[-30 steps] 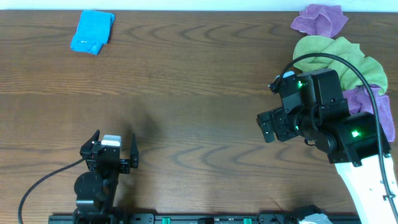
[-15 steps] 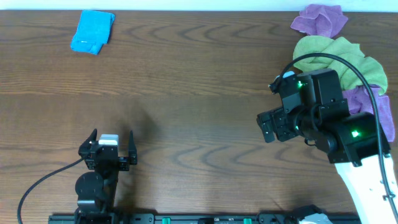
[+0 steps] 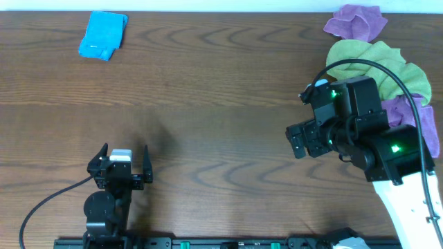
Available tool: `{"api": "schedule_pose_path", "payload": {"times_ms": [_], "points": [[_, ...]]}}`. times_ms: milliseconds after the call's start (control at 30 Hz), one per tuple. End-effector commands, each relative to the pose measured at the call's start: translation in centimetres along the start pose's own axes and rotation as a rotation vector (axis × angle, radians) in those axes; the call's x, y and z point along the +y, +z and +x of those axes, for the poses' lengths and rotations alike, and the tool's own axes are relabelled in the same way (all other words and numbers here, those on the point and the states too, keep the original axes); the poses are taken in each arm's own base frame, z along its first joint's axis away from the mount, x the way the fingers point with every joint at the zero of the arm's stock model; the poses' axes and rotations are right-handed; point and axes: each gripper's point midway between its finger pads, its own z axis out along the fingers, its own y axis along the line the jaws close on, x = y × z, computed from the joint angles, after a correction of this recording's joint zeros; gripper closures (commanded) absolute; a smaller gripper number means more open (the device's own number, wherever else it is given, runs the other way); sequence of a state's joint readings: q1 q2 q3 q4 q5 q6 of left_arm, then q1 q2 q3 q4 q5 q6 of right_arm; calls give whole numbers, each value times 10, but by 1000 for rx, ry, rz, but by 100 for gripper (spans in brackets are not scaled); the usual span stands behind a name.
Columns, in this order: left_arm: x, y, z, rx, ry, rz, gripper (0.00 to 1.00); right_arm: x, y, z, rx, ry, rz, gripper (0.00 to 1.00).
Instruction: Fold the cloth
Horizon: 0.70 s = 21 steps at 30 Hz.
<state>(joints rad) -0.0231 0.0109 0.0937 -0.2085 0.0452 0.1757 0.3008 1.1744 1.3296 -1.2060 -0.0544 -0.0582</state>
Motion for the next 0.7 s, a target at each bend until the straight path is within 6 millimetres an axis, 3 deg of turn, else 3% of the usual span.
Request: {"api": "schedule_pose_path", "payload": {"times_ms": [0, 233, 467, 667], "points": [[3, 3, 14, 31, -16, -21, 5, 2, -1, -1, -6, 6, -1, 1], [3, 3, 14, 31, -16, -21, 5, -2, -4, -4, -27, -28, 23, 1], [3, 3, 14, 31, -16, -21, 5, -26, -38, -31, -371, -38, 112, 1], [3, 3, 14, 31, -16, -21, 5, -47, -25, 8, -511, 26, 194, 1]]}}
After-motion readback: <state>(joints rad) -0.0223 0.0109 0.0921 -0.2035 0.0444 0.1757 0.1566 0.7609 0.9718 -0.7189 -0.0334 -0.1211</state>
